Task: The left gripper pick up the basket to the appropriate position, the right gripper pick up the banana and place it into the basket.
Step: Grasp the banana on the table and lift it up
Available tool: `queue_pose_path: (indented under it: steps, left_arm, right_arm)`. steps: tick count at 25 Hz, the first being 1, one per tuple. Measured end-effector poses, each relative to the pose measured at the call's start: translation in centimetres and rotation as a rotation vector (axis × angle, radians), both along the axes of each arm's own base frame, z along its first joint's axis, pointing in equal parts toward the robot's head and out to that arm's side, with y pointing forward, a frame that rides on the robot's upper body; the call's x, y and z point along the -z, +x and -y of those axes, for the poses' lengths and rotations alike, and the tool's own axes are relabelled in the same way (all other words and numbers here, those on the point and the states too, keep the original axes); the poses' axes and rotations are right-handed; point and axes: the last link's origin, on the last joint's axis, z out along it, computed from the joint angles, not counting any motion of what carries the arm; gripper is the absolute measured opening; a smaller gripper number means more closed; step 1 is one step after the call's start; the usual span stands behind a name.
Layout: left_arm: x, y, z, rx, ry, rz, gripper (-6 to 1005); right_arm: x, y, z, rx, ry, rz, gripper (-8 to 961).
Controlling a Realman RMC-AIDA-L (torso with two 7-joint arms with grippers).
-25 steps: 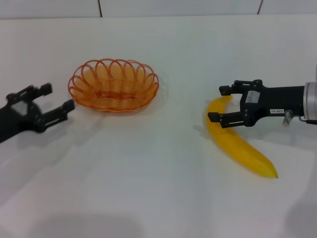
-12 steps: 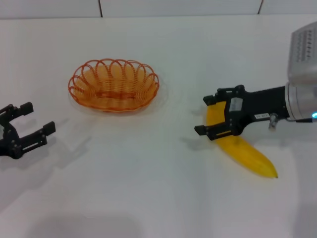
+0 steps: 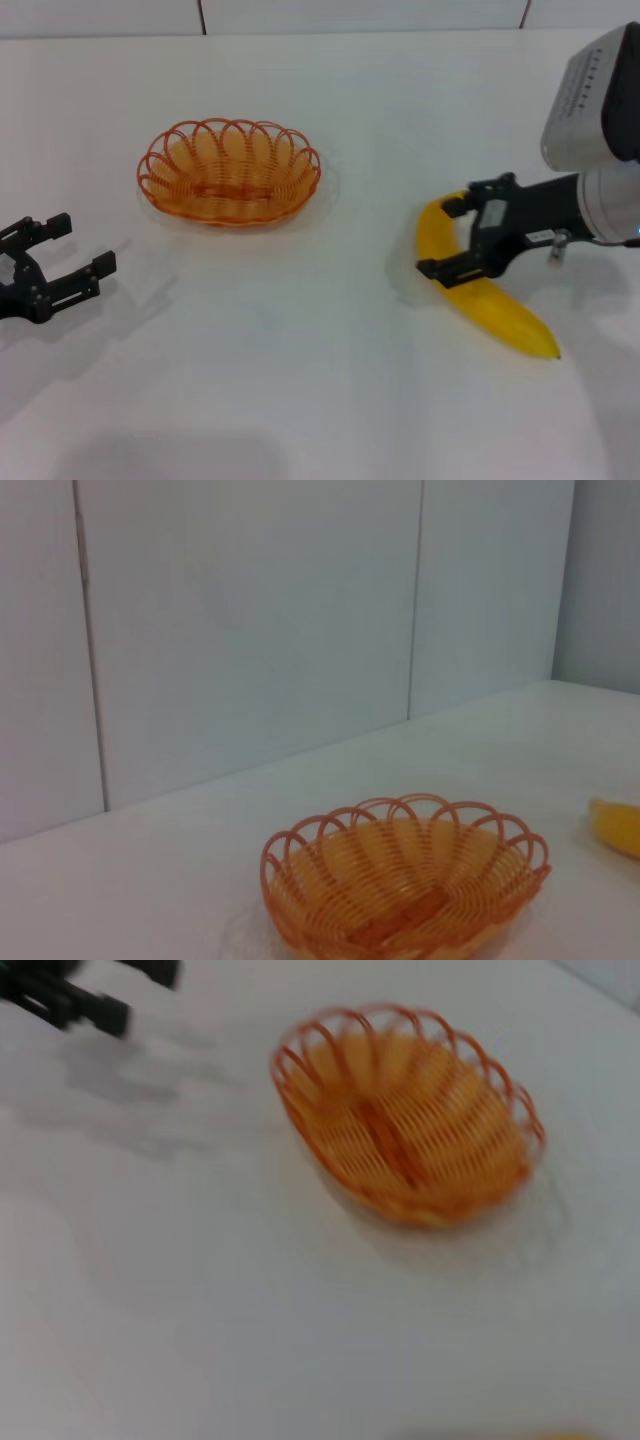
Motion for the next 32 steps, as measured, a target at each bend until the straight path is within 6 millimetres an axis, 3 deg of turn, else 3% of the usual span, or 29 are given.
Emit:
queue_pose_path:
  steps: [12,32]
  left_arm:
    - [0.4,0.4,-0.4,0.015,-0.024,-0.011,800]
    - [0.7,0.6,-0.6,0.023,-0.038,-0.011,800]
  right_arm:
    - [-0.1,1.2,0.4,0.122,-0.044,0.094,797]
    - [1.8,2.5,-0.6,0.172,-0.077,0.101,785]
